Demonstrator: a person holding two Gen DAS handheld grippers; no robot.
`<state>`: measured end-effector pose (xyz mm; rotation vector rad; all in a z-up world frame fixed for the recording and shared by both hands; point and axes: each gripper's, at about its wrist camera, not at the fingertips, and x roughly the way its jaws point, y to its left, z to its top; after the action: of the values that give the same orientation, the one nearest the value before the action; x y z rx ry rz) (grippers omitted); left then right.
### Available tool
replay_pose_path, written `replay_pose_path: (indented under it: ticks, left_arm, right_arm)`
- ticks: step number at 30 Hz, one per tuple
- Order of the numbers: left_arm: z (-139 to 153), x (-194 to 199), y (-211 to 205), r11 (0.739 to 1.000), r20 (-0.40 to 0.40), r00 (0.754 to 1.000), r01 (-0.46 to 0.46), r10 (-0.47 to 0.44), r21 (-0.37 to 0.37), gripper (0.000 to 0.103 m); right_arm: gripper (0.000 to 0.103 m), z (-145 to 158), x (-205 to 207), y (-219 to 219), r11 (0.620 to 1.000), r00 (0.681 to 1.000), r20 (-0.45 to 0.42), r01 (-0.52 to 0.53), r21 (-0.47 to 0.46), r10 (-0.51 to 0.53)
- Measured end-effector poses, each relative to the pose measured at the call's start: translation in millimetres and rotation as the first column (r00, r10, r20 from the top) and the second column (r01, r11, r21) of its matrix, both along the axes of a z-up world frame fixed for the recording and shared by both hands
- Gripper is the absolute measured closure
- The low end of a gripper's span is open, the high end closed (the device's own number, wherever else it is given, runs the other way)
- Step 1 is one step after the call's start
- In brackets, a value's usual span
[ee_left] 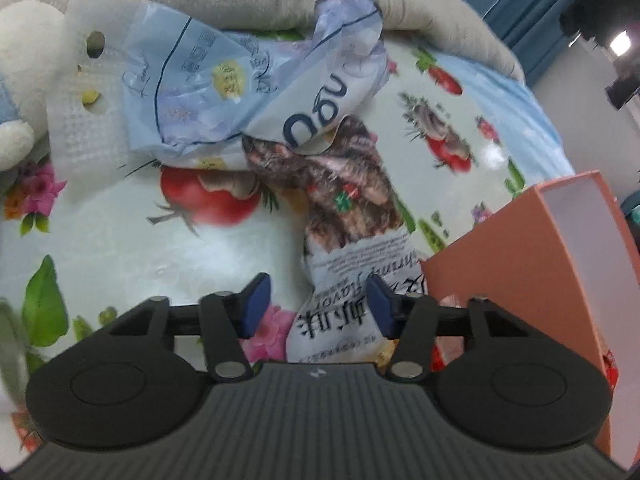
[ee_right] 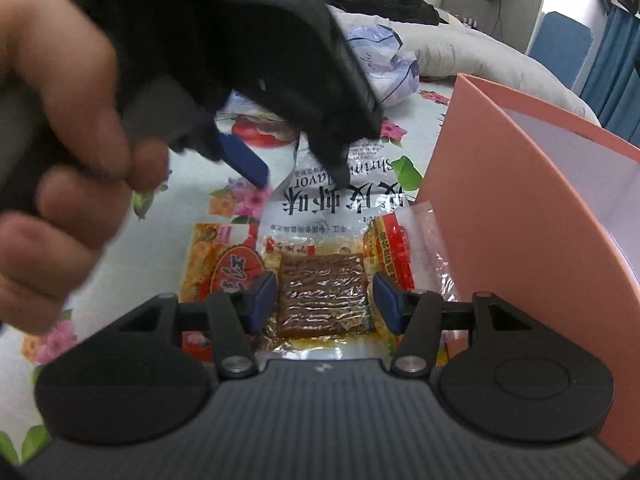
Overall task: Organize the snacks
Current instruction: 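Lower both tools onto the shrimp bag and red spicy strip packet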
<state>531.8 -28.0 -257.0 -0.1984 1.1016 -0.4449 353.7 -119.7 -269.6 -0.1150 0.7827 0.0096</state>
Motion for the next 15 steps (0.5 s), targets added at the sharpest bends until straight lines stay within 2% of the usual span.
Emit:
replay_pose_path:
  ticks: [1, 4, 7, 15]
  left_arm:
    - [-2, 1, 0, 1.0, -0.023, 1.0, 0.001, -0.001, -0.022, 0.075]
    - [0, -2, 1, 1.0, -0.015, 1.0, 0.0, -0.001, -0.019, 0.086]
    - [4, -11, 8, 0.999, -0.014, 1.0, -0.022, 0.022, -0.033, 0.09]
    - [26, -57, 28, 0.997, 0.012, 0.997, -0.082, 0.082, 0.001, 0.094]
  right_arm:
    - [0.048, 0, 1, -2, 1.0, 1.0, -0.004, -0.002, 0.017, 0.002]
    - [0.052, 4, 4, -6, 0.999, 1.0, -0.021, 0.015, 0.049, -0.014]
    - [0.053, 6, 3, -5, 0.999, 1.0, -0.02, 0.015, 0.04, -0.014]
    - [0.053, 16, -23, -1, 0.998, 0.998, -0.04, -0.044, 0.051, 0.046]
